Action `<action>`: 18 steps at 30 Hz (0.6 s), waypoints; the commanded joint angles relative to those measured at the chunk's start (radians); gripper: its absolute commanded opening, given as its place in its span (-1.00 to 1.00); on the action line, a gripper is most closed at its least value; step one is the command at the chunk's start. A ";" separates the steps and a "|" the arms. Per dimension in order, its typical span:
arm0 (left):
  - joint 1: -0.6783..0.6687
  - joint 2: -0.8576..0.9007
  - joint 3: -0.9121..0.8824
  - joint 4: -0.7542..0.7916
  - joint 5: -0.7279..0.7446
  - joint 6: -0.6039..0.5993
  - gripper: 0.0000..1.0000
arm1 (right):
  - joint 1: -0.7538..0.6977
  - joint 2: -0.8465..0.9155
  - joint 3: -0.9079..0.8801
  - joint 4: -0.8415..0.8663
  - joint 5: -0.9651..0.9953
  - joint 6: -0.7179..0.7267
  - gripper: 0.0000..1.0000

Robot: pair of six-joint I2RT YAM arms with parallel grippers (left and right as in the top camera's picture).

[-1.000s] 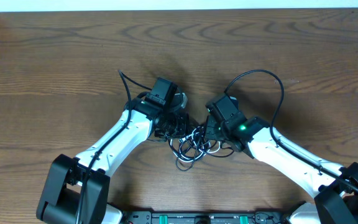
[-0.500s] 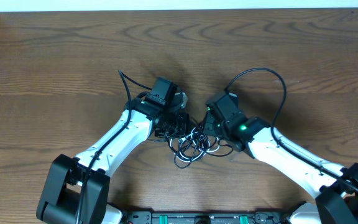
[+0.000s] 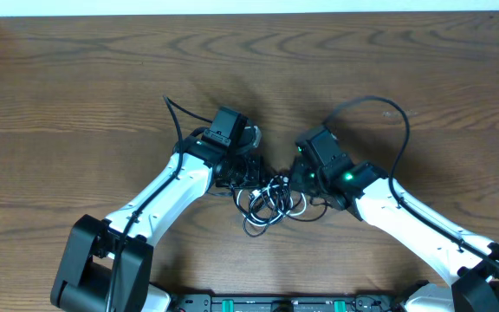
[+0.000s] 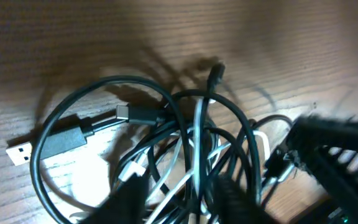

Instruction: Untangle cables

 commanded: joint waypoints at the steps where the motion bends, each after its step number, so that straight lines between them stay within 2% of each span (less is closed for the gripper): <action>1: 0.002 -0.004 0.035 -0.023 -0.006 0.014 0.04 | -0.008 -0.011 -0.005 -0.068 -0.005 0.075 -0.98; 7: -0.007 -0.008 0.180 -0.166 -0.007 0.026 0.09 | -0.008 -0.010 -0.053 -0.078 -0.005 0.126 -0.98; 14: -0.060 -0.008 0.270 -0.243 -0.034 0.011 0.09 | -0.009 -0.010 -0.140 0.043 -0.007 0.194 -0.98; 18: -0.114 -0.007 0.272 -0.250 -0.170 -0.083 0.10 | -0.013 -0.010 -0.211 0.129 -0.059 0.256 -0.98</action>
